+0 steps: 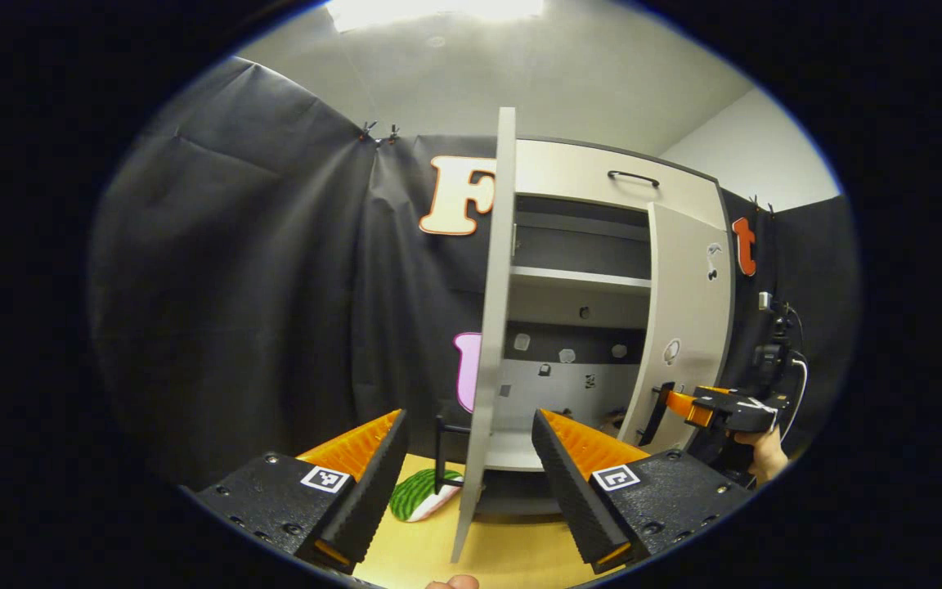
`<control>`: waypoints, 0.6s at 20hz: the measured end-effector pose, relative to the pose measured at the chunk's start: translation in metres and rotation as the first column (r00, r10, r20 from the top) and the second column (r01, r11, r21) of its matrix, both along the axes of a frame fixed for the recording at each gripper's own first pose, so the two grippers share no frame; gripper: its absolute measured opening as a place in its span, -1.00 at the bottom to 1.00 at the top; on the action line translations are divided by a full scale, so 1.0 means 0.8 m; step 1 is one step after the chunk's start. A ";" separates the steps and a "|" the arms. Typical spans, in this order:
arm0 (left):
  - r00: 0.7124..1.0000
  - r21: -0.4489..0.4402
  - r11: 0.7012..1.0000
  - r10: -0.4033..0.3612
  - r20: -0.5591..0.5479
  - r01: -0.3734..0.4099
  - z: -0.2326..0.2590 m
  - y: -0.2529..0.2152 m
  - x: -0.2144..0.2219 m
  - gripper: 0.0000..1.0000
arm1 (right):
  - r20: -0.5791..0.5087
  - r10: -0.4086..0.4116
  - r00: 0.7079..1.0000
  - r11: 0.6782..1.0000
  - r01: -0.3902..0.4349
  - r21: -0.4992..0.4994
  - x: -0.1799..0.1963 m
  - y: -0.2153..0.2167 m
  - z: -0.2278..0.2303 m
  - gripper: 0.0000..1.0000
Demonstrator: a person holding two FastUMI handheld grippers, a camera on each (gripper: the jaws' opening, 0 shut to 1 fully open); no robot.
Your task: Grab one shoe with the right hand and put it into the shoe cabinet, grab the other shoe with the left hand and put it into the shoe cabinet; then close the right door with the right hand and the left door with the left hand.
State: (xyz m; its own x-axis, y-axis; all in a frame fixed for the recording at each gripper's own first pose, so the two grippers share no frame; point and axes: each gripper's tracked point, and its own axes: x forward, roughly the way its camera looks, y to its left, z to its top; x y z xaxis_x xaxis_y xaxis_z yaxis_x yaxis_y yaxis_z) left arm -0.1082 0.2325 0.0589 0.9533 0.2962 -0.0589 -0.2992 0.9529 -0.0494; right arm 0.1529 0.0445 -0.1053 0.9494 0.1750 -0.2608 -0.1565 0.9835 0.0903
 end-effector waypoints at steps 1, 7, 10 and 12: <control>1.000 0.001 1.000 0.015 -0.002 -0.015 -0.001 0.009 -0.002 0.84 | 0.001 -0.002 1.000 1.000 0.002 -0.001 0.002 0.001 0.000 0.79; 0.995 -0.003 0.995 0.095 -0.023 -0.095 -0.013 0.055 -0.012 0.84 | 0.018 -0.019 1.000 0.999 0.019 -0.034 0.007 0.003 0.000 0.79; 0.993 0.006 0.994 0.108 -0.047 -0.108 -0.025 0.064 -0.008 0.85 | 0.017 -0.022 1.000 0.999 0.022 -0.037 0.010 0.004 -0.001 0.73; 0.994 0.008 0.995 0.098 -0.054 -0.098 -0.034 0.068 -0.002 0.82 | 0.014 -0.025 1.000 0.999 0.025 -0.035 0.011 0.005 -0.001 0.73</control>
